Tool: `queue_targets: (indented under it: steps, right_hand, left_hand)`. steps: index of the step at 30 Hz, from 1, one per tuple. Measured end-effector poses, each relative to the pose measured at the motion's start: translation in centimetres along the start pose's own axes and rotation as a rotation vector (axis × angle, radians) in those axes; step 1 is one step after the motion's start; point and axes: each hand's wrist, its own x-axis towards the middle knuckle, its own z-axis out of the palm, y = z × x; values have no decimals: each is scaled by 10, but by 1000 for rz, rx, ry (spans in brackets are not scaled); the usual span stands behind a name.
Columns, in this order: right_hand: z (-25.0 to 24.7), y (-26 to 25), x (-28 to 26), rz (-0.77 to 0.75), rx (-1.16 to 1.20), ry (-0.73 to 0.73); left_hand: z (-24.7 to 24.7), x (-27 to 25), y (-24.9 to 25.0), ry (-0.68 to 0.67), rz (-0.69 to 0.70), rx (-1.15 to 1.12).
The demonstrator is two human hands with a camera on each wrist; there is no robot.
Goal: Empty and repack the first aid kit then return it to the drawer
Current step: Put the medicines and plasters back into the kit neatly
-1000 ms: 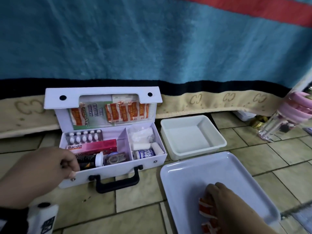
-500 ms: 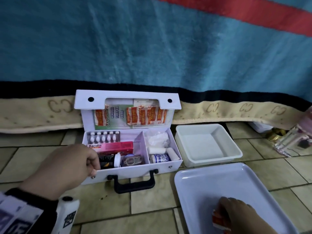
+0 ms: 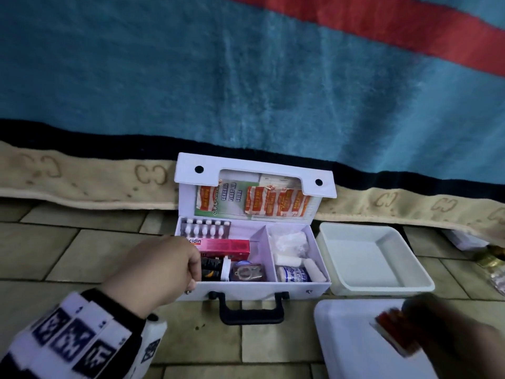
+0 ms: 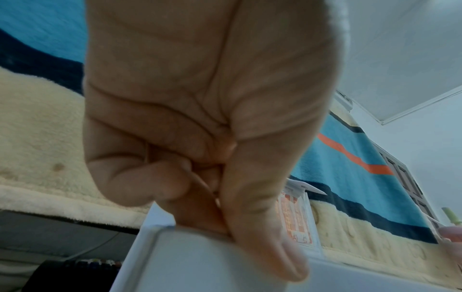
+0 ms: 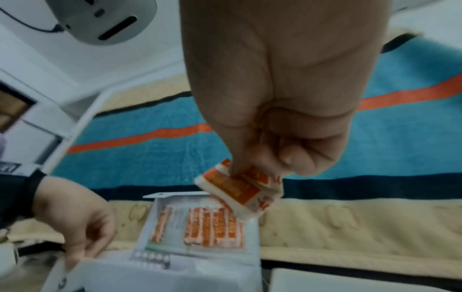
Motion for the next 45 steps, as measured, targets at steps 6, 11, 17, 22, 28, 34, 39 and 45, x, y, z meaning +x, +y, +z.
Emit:
queue_targets:
  steps: [6, 11, 17, 22, 28, 34, 39, 45]
  right_hand:
    - [24, -76, 58, -217, 288, -150]
    - [68, -120, 112, -257, 461, -283]
    - [98, -155, 160, -236, 703, -213]
    - [89, -171, 180, -260, 910, 80]
    - [88, -165, 182, -379, 618, 29]
    - [85, -166, 179, -325, 959, 85]
    - [90, -166, 176, -360, 689, 67]
    - [97, -169, 182, -470, 147, 175]
  left_hand:
    - [0, -3, 1, 22, 25, 4]
    - [-2, -6, 3, 31, 26, -12]
    - [-3, -11, 6, 84, 64, 3]
    - [-2, -8, 3, 87, 42, -4]
    - [-3, -9, 3, 72, 45, -50]
    - [-4, -10, 5, 77, 28, -61]
    - [-3, -11, 5, 82, 5, -57]
    - [-1, -10, 3, 70, 0, -62]
